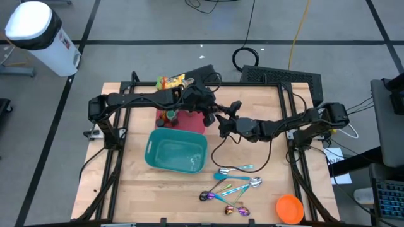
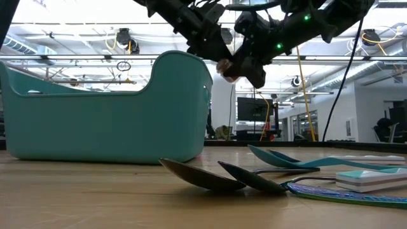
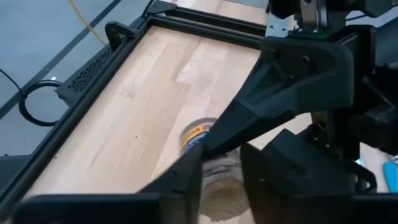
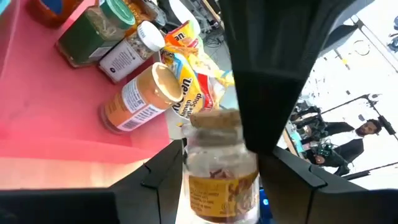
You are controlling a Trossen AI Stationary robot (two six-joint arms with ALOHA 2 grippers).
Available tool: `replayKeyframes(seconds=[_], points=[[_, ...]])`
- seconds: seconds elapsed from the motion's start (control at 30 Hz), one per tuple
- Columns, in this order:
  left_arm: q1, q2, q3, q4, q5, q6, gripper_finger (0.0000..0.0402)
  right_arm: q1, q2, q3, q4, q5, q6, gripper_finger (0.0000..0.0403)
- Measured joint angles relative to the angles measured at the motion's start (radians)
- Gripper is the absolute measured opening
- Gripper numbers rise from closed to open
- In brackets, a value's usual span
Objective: Pick & Place Food Item
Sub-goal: Put the brown seasoning bottle into the red bin
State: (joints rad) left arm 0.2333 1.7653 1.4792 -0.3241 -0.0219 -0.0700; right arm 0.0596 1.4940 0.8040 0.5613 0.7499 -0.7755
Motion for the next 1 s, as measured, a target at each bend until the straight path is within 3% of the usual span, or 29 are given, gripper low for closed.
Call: replayKeyframes(seconds=[0.1,0.17,0.63,0.83,0.93,1.0], points=[[0.001,0.0,0.0,-0.006,0.003,0.008,0.0034,0.008,0.0,-0.001,0.0,-0.002,0.015,0.018],[0.002,0.0,0.0,-0.006,0.015,0.013,0.001,0.011,0.0,-0.001,0.0,0.006,0.023,0.0183],[-0.012,-0.039,-0.005,-0.061,0.028,0.042,0.0104,0.015,-0.013,0.006,-0.068,-0.033,0.126,0.0092],[-0.007,-0.118,-0.004,-0.117,0.016,0.043,0.0123,0.029,-0.05,0.007,-0.102,-0.065,0.155,0.001],[-0.007,-0.151,-0.004,-0.178,0.02,0.043,0.0124,0.036,-0.08,0.007,-0.142,-0.063,0.204,0.0011],[-0.005,-0.178,-0.004,-0.206,0.03,0.047,0.0124,0.016,-0.099,0.006,-0.202,-0.154,0.263,0.0025]])
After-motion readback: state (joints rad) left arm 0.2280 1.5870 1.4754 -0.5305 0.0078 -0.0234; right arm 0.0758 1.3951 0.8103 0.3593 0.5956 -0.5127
